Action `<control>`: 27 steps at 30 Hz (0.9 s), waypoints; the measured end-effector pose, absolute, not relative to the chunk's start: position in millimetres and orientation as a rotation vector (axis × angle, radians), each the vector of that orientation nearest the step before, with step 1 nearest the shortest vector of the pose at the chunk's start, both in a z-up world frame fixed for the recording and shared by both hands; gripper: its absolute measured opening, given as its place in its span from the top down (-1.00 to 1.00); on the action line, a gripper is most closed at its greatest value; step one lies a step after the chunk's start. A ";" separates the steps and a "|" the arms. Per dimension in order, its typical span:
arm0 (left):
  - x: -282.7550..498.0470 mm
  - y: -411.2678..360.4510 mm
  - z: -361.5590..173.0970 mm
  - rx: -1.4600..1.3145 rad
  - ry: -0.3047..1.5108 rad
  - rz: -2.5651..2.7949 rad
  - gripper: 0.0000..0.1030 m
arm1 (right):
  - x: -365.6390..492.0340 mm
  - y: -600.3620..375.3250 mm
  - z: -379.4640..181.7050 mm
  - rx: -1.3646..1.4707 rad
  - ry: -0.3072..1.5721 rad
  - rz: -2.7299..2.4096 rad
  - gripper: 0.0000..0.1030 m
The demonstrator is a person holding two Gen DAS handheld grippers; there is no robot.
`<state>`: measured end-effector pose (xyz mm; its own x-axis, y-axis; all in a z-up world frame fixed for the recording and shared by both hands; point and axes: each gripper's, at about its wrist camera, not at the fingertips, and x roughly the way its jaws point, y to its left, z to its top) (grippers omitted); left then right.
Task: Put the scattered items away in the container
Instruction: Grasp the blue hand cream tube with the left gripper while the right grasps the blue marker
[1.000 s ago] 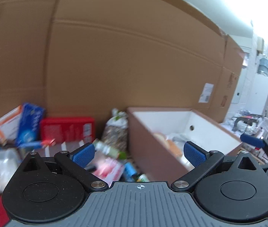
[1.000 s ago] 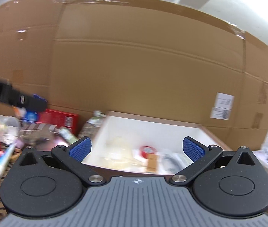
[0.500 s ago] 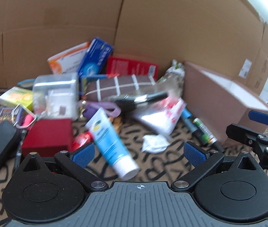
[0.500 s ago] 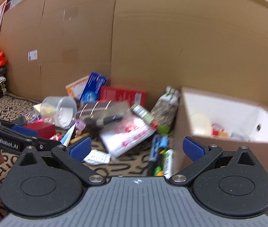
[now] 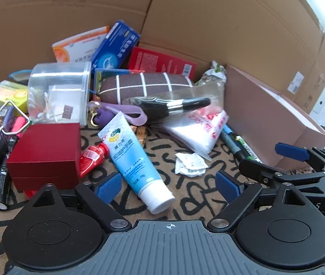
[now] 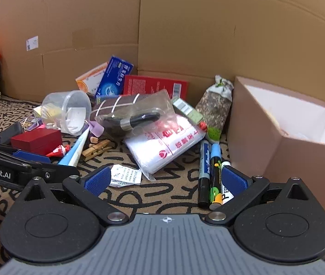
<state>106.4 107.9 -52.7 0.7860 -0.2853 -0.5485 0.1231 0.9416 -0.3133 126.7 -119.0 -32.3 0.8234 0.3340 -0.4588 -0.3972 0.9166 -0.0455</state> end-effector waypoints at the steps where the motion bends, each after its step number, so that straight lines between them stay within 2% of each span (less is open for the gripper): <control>1: 108.7 108.8 -54.4 -0.274 0.636 -0.219 -0.79 | 129.2 -118.6 -34.6 -0.139 0.471 0.387 -0.97; 8: 123.7 112.6 -62.4 -0.304 0.679 -0.208 -0.65 | 147.0 -117.0 -50.7 -0.127 0.531 0.355 -0.91; 10: 126.6 112.3 -64.5 -0.300 0.686 -0.204 -0.60 | 153.1 -117.3 -54.6 -0.119 0.554 0.356 -0.81; 12: 128.4 111.8 -65.8 -0.288 0.686 -0.195 -0.52 | 159.9 -117.6 -58.4 -0.110 0.580 0.355 -0.58; 16: 130.6 113.1 -67.2 -0.280 0.684 -0.177 -0.41 | 164.9 -116.1 -60.0 -0.112 0.584 0.326 -0.50; 19: 130.9 114.5 -66.4 -0.278 0.687 -0.155 -0.25 | 166.2 -113.1 -60.6 -0.127 0.585 0.296 -0.33; 21: 131.0 117.0 -66.3 -0.290 0.690 -0.152 -0.03 | 168.6 -112.0 -60.9 -0.136 0.585 0.271 -0.16; 24: 130.7 117.1 -65.6 -0.278 0.691 -0.154 0.02 | 174.0 -109.2 -63.3 -0.141 0.608 0.248 -0.07; 27: 130.1 116.6 -65.2 -0.272 0.691 -0.156 0.04 | 176.6 -107.3 -64.4 -0.137 0.616 0.226 -0.06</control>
